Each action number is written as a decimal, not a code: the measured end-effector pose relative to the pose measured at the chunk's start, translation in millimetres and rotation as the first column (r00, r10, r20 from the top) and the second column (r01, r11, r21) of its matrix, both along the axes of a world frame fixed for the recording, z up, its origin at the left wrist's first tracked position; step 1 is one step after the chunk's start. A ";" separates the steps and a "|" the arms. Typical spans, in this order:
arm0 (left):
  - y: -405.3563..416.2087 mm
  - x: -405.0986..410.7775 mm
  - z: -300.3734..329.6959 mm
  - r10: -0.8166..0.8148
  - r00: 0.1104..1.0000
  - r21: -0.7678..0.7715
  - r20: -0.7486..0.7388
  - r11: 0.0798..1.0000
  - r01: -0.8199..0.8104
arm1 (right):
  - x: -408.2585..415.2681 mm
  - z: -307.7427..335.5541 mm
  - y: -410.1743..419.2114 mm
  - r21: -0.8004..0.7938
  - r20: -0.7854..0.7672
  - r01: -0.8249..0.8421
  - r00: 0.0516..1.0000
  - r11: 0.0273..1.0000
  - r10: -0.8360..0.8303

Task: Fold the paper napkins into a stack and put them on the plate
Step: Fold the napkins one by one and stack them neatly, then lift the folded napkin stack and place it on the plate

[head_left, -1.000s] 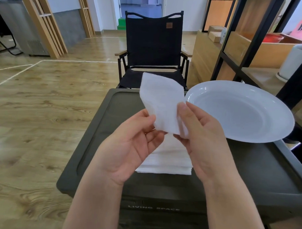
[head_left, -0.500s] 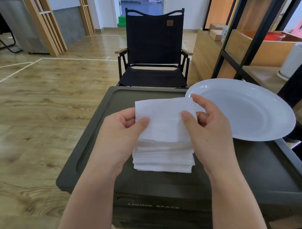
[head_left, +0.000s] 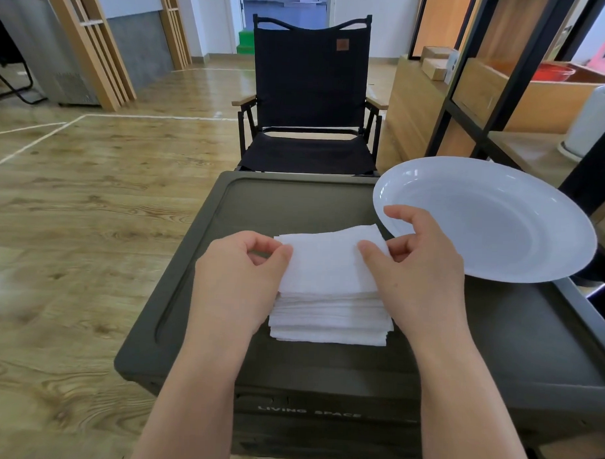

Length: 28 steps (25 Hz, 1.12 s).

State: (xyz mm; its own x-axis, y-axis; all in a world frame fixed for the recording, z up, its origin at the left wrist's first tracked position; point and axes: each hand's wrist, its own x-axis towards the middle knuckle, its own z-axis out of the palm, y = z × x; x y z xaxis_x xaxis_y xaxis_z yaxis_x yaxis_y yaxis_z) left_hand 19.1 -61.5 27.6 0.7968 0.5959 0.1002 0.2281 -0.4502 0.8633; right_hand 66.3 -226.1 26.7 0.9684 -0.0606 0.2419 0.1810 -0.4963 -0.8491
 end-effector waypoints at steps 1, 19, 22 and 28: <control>-1.7 -0.6 0.9 0.006 1.000 0.047 -0.030 0.999 -0.005 | 0.3 -0.9 -0.1 -0.014 -0.008 0.001 1.000 1.000 -0.001; 3.3 -9.8 10.5 -0.008 0.883 0.270 -0.470 0.951 0.153 | -3.7 0.9 -7.7 -0.315 -0.383 -0.144 0.924 0.938 0.013; -10.6 -2.2 3.4 -0.030 0.878 0.294 -0.477 0.936 0.192 | -1.8 -0.1 -5.6 -0.348 -0.386 -0.152 0.922 0.925 0.006; -15.1 1.2 -0.4 -0.102 0.902 0.046 -0.419 0.990 0.133 | 1.5 -0.5 -6.3 -0.368 -0.383 -0.173 0.923 0.914 0.020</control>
